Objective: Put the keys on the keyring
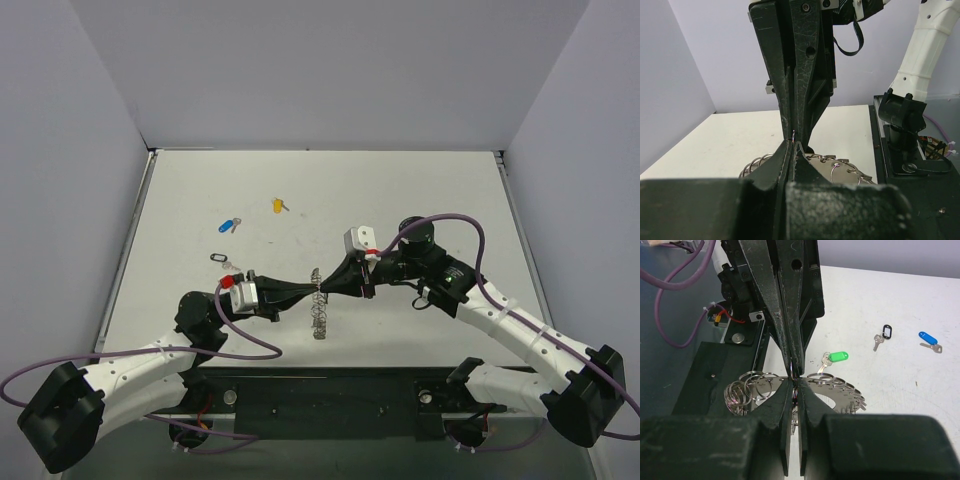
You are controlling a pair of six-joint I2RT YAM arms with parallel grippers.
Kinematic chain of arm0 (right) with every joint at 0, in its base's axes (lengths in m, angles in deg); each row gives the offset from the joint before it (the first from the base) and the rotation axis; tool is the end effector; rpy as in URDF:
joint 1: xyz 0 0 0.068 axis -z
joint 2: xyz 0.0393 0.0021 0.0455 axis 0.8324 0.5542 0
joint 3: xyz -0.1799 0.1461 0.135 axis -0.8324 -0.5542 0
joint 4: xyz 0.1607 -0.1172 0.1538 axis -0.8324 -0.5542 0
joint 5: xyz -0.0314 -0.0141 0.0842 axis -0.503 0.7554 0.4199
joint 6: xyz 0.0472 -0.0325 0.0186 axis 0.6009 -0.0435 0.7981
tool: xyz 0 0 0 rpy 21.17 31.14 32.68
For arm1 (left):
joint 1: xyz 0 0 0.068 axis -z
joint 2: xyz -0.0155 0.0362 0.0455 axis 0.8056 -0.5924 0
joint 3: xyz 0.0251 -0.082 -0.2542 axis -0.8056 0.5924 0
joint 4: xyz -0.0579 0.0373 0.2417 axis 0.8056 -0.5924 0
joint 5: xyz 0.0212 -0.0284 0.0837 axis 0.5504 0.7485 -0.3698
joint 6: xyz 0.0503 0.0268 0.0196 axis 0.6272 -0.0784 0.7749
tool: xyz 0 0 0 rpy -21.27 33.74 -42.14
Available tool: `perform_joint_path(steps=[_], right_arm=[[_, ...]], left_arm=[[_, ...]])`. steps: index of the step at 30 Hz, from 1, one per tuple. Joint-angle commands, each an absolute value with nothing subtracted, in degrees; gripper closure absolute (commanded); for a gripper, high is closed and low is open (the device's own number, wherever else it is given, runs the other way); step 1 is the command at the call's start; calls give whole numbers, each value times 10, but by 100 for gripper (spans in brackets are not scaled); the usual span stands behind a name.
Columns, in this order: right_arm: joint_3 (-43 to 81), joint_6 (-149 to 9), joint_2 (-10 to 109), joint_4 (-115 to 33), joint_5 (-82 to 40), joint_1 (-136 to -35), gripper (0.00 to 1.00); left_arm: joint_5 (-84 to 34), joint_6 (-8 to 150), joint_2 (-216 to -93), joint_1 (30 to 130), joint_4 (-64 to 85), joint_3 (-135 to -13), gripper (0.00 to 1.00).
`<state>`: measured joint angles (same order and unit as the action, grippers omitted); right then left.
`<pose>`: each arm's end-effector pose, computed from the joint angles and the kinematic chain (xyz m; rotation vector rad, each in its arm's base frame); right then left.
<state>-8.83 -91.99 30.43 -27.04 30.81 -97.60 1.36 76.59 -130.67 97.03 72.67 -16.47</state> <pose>0.1523 0.1846 0.3411 -1.4394 0.9199 1.1552 0.1144 -0.1431 0.2726 0.9037 0.8839 -1.0865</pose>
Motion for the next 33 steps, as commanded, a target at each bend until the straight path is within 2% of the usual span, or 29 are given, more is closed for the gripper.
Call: perform_joint_path(steps=[1, 3, 5, 7, 12, 18, 20, 21, 22, 28, 33], right_arm=[[-64, -932, 300, -251, 329, -977, 100], [-53, -952, 299, -287, 325, -974, 100], [-39, -972, 295, -338, 317, -969, 100], [-26, -1006, 293, -395, 300, -967, 100], [4, -1080, 287, -550, 257, -963, 100], [46, -1172, 288, -679, 195, -962, 100], [63, -1195, 292, -725, 162, -962, 100], [70, -1206, 297, -761, 143, -963, 100], [81, -1231, 299, -779, 133, -963, 100], [110, -1287, 319, -860, 63, -985, 100], [121, -1283, 337, -870, 42, -996, 100]], left_arm=[[6, 759, -1305, 968, 765, -189, 100], [9, 758, -1306, 967, 758, -193, 100], [12, 755, -1307, 968, 745, -196, 96], [16, 751, -1307, 968, 732, -203, 91], [34, 748, -1314, 967, 709, -215, 72], [30, 758, -1311, 967, 642, -236, 60], [34, 765, -1316, 967, 580, -253, 47], [48, 774, -1325, 967, 570, -265, 32], [52, 778, -1328, 969, 546, -270, 27], [51, 785, -1387, 983, 465, -325, 21], [44, 779, -1408, 1001, 487, -327, 20]])
